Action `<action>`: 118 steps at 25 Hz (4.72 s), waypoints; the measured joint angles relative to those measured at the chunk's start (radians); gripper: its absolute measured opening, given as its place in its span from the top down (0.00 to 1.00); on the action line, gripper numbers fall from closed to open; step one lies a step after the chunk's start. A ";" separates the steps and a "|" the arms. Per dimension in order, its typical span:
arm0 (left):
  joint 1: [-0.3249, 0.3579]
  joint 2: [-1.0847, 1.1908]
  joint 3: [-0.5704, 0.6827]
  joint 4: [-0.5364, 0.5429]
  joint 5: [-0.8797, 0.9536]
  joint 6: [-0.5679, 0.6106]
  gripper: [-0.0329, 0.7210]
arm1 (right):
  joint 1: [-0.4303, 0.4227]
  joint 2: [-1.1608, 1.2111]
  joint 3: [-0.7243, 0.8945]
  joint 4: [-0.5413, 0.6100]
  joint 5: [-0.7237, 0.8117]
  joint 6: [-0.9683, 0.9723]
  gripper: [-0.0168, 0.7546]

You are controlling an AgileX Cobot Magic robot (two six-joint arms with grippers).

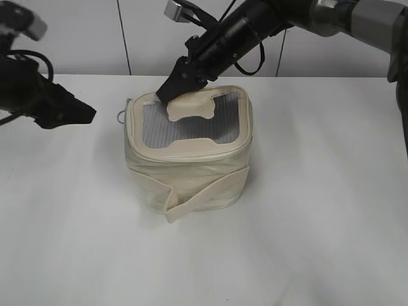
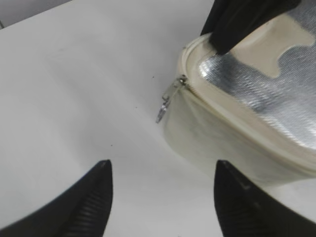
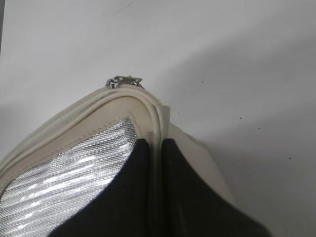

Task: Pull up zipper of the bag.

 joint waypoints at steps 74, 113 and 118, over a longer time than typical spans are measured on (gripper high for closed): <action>-0.334 -0.084 0.205 0.193 -0.027 -0.169 0.94 | 0.005 0.000 0.000 -0.014 -0.027 0.322 0.92; -0.195 0.272 -0.499 -0.005 0.307 -0.175 0.54 | -0.402 -0.334 0.620 0.217 -0.154 0.107 0.61; -0.220 0.570 -0.890 0.006 0.480 -0.178 0.41 | -0.433 -0.472 1.066 0.551 -0.273 -0.451 0.62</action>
